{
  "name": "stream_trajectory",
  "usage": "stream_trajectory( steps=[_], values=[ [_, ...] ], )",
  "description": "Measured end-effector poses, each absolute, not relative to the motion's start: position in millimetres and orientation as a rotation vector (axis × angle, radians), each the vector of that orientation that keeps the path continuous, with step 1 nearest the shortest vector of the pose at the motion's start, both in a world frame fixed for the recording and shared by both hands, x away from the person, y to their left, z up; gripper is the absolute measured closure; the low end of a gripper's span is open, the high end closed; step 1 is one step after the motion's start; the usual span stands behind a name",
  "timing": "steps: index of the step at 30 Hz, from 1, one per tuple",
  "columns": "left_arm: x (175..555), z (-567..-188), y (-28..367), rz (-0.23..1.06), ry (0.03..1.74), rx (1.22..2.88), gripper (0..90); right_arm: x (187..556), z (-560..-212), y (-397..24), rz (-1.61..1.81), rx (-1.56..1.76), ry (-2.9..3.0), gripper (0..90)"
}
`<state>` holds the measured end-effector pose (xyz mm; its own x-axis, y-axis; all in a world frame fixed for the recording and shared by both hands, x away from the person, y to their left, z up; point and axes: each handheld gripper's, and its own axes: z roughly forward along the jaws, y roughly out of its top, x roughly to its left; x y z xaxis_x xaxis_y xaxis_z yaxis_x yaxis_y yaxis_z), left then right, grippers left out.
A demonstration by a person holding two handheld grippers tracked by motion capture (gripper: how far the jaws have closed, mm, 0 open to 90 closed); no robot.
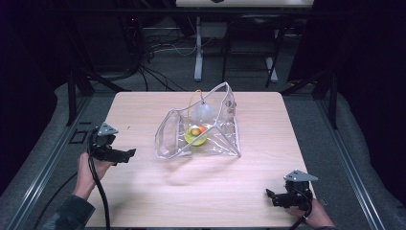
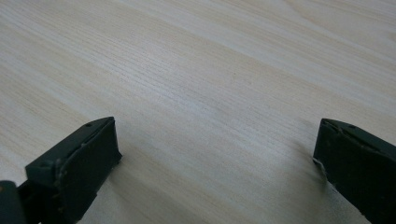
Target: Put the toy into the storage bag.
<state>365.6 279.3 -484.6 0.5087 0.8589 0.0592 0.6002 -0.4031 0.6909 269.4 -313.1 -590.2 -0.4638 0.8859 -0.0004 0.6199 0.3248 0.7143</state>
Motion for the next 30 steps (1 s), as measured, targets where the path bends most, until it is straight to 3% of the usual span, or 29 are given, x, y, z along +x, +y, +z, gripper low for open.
stream_trajectory(
  steps=[30],
  values=[
    [367.2,-555.3,302.2,0.297,1.315,2.151,0.0,269.5,-590.2,-313.1,0.926,1.334,2.204,0.0]
  ],
)
